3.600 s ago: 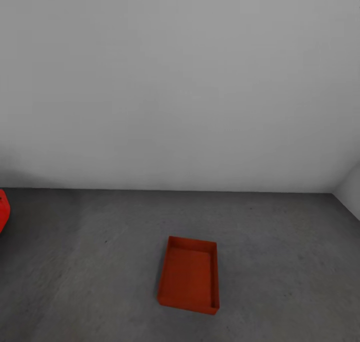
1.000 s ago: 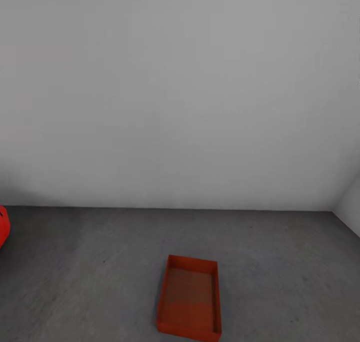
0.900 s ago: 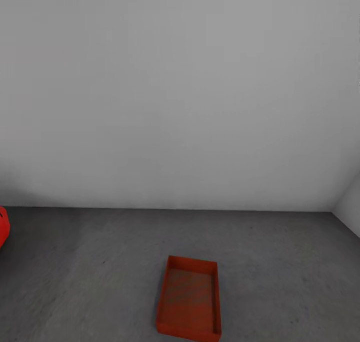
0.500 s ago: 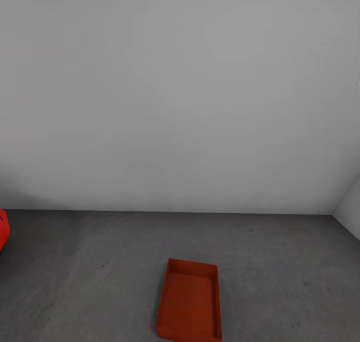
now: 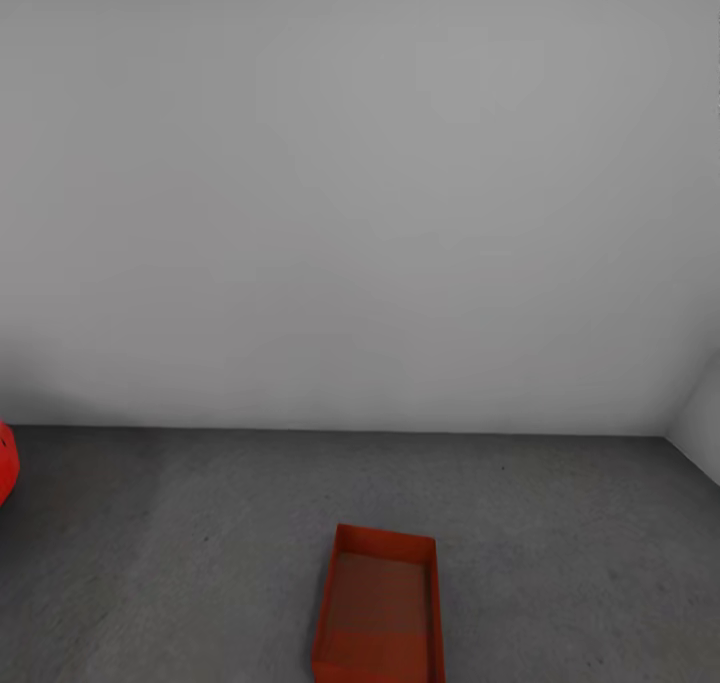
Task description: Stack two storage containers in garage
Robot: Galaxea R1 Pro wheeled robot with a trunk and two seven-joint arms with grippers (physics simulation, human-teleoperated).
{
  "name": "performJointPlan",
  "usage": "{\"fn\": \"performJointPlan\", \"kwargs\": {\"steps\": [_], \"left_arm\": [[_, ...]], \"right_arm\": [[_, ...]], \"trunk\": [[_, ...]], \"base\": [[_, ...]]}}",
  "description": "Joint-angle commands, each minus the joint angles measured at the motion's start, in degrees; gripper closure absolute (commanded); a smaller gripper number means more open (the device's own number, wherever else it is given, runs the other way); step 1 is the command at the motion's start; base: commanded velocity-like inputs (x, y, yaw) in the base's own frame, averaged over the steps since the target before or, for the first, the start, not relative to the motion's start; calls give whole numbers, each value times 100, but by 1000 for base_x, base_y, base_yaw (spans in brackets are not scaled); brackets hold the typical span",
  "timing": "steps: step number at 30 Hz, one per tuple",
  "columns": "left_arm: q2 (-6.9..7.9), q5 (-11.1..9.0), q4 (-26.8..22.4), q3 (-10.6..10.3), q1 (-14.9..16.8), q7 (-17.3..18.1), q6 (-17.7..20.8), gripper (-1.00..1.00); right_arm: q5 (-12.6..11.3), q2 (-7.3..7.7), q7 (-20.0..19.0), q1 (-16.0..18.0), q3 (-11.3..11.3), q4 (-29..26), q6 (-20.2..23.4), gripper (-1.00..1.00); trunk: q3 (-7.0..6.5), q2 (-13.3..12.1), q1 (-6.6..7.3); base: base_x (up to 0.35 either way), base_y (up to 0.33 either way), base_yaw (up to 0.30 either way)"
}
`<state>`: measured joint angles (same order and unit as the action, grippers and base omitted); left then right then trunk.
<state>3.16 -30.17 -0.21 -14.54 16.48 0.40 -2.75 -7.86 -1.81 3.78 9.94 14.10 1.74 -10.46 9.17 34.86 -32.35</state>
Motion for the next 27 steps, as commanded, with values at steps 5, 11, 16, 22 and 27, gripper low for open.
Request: {"fn": "performJointPlan", "kwargs": {"steps": [5, 11, 16, 22, 27], "left_arm": [[0, -50, 3, -49, 4, 4, -15, -100], [0, -50, 3, -49, 4, 4, -15, -100], [0, -50, 3, -49, 4, 4, -15, -100], [0, -50, 3, -49, 4, 4, -15, -100], [0, -50, 3, -49, 4, 4, -15, -100]], "right_arm": [[-60, -4, 9, 8, 49, 15, -35, -100], [-63, -4, 9, 8, 49, 14, -35, -100], [-64, -3, 9, 8, 49, 17, -35, -100], [-66, -3, 9, 8, 49, 16, -27, -100], [-67, -4, 9, 8, 49, 15, -26, -100]], "trunk": [[-38, 7, -2], [-93, 7, -2], [-140, 7, -2], [-195, 7, -2], [-242, 7, -2]], "base": [[0, 0, 0], [0, 0, 0], [0, 0, 0], [0, 0, 0], [0, 0, 0]]}}
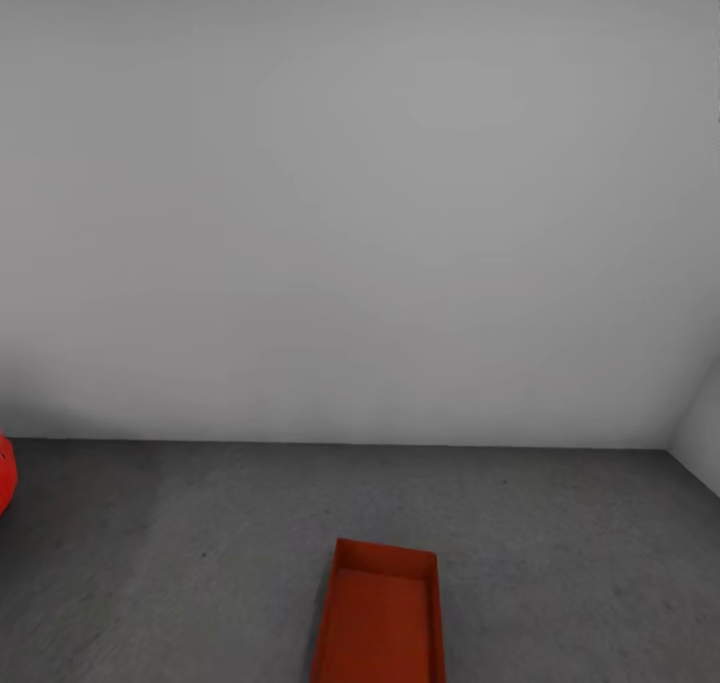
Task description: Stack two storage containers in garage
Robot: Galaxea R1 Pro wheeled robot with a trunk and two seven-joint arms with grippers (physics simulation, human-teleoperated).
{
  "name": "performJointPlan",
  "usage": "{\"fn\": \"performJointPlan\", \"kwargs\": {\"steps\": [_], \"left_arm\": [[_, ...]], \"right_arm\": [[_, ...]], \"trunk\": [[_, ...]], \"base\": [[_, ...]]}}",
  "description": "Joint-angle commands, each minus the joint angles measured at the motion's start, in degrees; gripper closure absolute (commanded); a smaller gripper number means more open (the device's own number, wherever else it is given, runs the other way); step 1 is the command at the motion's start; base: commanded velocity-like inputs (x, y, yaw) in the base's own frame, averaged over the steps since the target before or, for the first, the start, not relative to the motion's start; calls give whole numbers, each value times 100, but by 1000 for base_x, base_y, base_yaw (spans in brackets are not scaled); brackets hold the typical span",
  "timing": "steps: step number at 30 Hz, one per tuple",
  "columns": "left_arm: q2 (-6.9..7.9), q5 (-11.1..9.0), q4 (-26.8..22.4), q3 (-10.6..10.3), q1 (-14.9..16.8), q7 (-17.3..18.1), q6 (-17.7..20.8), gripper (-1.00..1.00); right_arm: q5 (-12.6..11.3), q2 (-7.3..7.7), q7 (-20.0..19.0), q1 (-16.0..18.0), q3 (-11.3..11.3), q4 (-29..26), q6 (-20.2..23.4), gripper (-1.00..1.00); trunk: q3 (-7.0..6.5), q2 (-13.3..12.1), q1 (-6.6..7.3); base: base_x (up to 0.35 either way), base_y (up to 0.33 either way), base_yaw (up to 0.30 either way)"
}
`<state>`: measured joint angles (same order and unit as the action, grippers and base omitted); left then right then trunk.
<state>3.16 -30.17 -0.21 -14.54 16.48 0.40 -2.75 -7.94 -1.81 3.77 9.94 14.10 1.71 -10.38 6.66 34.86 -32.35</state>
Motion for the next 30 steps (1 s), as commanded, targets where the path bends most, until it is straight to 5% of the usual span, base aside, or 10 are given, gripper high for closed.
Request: {"fn": "performJointPlan", "kwargs": {"steps": [1, 18, 30], "left_arm": [[0, -50, 3, -49, 4, 4, -15, -100], [0, -50, 3, -49, 4, 4, -15, -100], [0, -50, 3, -49, 4, 4, -15, -100]], "right_arm": [[-58, -4, 9, 8, 49, 18, -34, -100], [-22, 51, -20, 8, 50, 14, -11, -100], [-54, 68, -41, 8, 41, 14, -11, -100]], "trunk": [[0, 8, -2], [-51, 8, -2], [-51, 8, -2]], "base": [[0, 0, 0], [0, 0, -10], [0, 0, -248]]}}
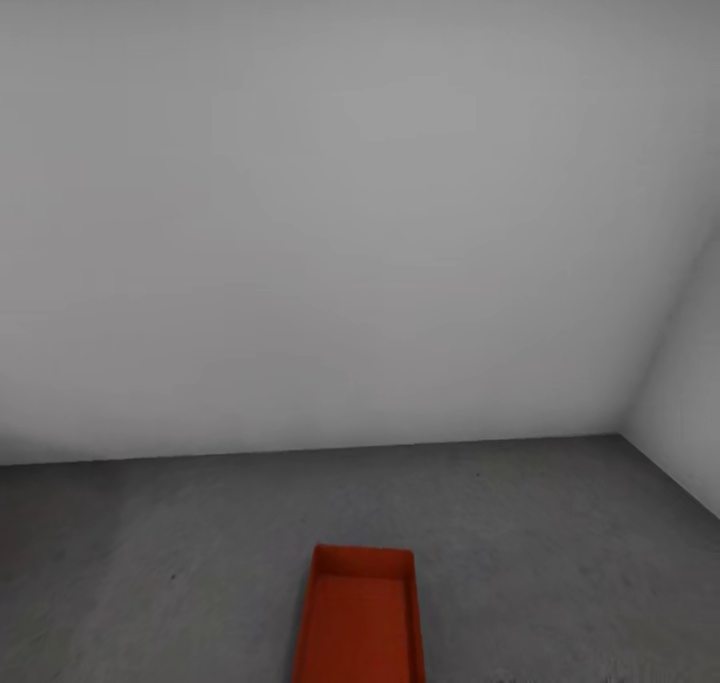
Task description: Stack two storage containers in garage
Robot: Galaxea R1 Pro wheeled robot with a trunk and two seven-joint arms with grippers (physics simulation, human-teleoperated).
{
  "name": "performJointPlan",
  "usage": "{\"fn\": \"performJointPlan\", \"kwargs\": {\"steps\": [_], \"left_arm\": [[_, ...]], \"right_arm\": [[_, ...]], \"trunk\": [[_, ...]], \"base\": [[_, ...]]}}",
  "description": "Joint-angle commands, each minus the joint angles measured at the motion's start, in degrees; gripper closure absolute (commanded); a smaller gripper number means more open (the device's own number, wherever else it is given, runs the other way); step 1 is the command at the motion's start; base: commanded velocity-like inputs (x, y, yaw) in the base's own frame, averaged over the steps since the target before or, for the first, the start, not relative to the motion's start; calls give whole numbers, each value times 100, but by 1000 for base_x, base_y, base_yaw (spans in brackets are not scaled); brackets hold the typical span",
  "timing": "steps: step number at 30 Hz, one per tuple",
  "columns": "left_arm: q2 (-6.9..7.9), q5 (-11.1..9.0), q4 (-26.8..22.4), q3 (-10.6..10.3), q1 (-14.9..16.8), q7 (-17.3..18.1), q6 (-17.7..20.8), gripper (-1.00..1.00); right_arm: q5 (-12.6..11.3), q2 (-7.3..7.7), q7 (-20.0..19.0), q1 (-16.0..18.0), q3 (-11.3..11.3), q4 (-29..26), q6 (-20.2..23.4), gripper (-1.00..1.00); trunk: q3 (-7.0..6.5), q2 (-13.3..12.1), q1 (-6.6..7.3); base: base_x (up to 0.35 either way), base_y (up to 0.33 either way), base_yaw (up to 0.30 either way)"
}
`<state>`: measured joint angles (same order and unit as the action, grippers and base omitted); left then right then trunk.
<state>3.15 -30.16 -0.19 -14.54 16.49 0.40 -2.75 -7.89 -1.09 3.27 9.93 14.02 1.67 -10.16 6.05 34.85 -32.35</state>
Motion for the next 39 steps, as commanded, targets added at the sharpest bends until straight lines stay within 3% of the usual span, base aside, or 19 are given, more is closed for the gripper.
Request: {"fn": "performJointPlan", "kwargs": {"steps": [1, 6, 11, 18, 39], "left_arm": [[-1, -68, 2, -45, 3, 4, -15, -100], [-14, -82, 13, -37, -32, 11, 4, -100], [90, -47, 16, -60, -371, 14, 0, -100], [126, -33, 18, -66, -527, 20, -20, -100], [154, -39, -118, -39, -560, 13, -41, -100]], "right_arm": [[-60, -3, 7, 9, 49, 18, -30, -100], [-63, 2, 0, 9, 49, 23, -22, -100], [-63, 5, -3, 9, 49, 26, -21, -100], [-65, 38, -19, -7, 49, 27, -46, -100], [-63, 38, -22, -9, 49, 27, -48, -100]], "trunk": [[10, 8, -2], [10, 8, -2], [10, 8, -2], [10, 8, -2], [10, 8, -2]], "base": [[0, 0, -280], [0, 0, -282], [0, 0, -282], [0, 0, -283], [0, 0, -288]]}}
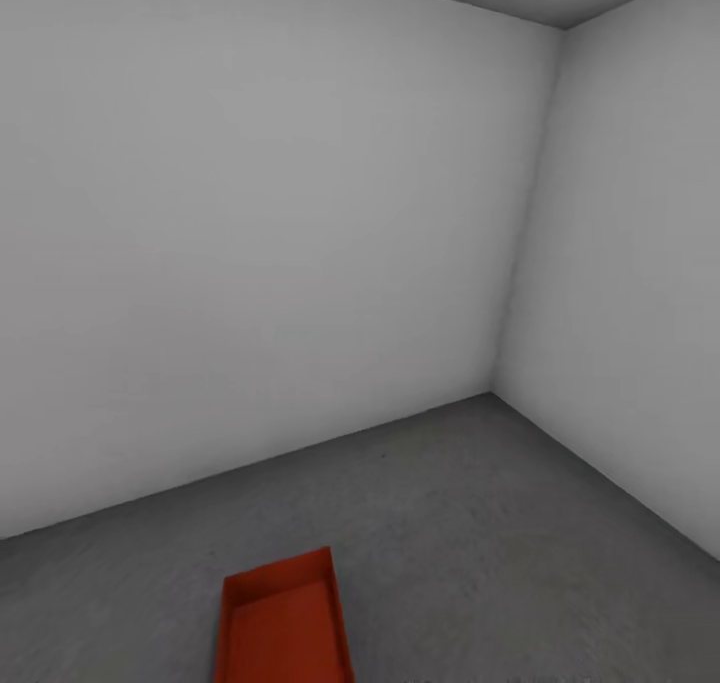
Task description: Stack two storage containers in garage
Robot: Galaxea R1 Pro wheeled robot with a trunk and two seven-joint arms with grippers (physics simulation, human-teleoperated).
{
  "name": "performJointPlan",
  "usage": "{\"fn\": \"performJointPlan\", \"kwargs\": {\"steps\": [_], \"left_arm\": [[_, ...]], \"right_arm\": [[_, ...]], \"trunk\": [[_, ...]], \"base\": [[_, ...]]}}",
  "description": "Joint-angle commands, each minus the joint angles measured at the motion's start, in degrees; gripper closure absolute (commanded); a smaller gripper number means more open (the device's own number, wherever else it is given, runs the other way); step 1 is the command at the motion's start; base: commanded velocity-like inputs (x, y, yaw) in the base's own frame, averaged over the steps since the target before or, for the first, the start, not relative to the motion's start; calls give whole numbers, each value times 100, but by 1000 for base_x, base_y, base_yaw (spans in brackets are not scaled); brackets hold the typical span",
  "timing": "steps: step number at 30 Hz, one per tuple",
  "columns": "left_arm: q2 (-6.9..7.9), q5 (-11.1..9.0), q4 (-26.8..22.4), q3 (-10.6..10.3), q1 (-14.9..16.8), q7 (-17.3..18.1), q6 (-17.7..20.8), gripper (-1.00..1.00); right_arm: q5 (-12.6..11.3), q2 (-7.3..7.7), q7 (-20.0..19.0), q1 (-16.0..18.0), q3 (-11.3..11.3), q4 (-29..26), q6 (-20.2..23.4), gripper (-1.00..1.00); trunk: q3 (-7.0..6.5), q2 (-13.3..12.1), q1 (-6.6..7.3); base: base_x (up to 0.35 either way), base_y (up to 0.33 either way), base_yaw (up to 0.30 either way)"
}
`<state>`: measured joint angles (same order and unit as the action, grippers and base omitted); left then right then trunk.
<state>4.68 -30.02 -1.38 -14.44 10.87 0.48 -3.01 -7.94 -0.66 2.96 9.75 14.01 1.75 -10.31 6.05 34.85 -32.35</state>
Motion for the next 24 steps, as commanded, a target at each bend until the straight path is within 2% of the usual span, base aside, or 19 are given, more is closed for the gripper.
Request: {"fn": "performJointPlan", "kwargs": {"steps": [1, 24], "left_arm": [[3, -52, 0, -49, 2, 5, -15, -100], [-11, -57, -3, -34, 2, 5, -17, -100]], "right_arm": [[-58, -4, 10, 9, 49, 19, -33, -100], [-59, -4, 3, 10, 49, 19, -23, -100]], "trunk": [[10, 9, -2], [10, 9, -2]], "base": [[0, 0, -290], [0, 0, -290]]}}
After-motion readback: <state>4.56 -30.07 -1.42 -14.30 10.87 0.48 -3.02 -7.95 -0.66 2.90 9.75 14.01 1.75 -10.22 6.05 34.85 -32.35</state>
